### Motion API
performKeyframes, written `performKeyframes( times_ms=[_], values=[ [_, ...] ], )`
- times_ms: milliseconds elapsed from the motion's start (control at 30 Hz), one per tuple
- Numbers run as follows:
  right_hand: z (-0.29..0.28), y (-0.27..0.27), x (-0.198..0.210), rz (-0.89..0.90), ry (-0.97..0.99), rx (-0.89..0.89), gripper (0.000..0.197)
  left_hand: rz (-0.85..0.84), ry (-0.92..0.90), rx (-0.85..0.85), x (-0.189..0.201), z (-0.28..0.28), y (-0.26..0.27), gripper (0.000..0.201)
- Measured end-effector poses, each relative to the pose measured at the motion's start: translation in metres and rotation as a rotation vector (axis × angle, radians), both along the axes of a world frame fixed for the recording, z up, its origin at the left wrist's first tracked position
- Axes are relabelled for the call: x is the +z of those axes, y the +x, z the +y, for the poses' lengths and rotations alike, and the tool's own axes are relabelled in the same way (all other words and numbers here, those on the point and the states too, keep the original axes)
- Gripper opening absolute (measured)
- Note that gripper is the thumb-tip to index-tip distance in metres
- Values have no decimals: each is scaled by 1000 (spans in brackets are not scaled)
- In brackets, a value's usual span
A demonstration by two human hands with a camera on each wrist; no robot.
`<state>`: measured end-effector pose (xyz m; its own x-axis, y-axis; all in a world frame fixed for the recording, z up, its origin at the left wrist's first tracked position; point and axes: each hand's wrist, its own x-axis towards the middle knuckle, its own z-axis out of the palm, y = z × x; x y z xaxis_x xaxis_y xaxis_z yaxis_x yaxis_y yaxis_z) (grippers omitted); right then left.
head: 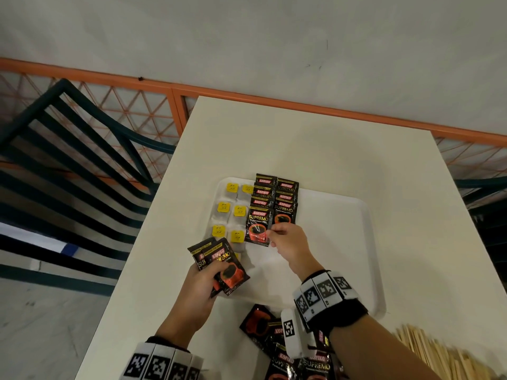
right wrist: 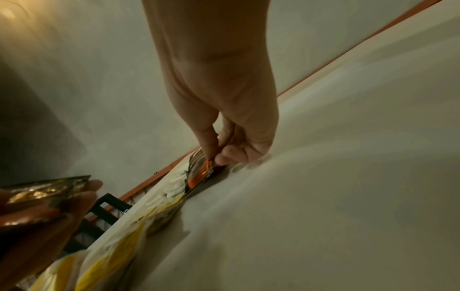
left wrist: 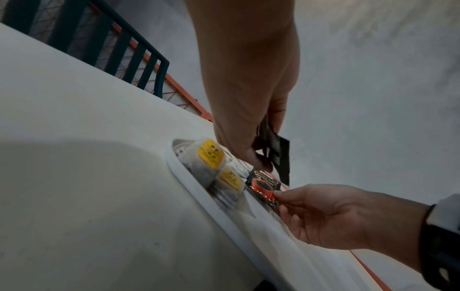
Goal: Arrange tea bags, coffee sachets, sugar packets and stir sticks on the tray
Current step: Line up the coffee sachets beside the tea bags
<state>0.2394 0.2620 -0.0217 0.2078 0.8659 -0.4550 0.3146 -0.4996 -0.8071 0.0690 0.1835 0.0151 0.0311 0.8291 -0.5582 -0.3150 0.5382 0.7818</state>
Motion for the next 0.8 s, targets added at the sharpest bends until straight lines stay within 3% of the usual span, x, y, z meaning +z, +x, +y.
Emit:
performKeyframes(
  times_ms=[500,667,800],
  values=[
    [2,-6,-7,-244,108,-11,18,-1,4,62,-5,0,1,26],
    [-6,-8,2,-173,157,31,16,18,39,63,-10,1,2,27],
    [-18,-11,24,48,44,308,27,38,58,69,-10,2,2,28]
  ],
)
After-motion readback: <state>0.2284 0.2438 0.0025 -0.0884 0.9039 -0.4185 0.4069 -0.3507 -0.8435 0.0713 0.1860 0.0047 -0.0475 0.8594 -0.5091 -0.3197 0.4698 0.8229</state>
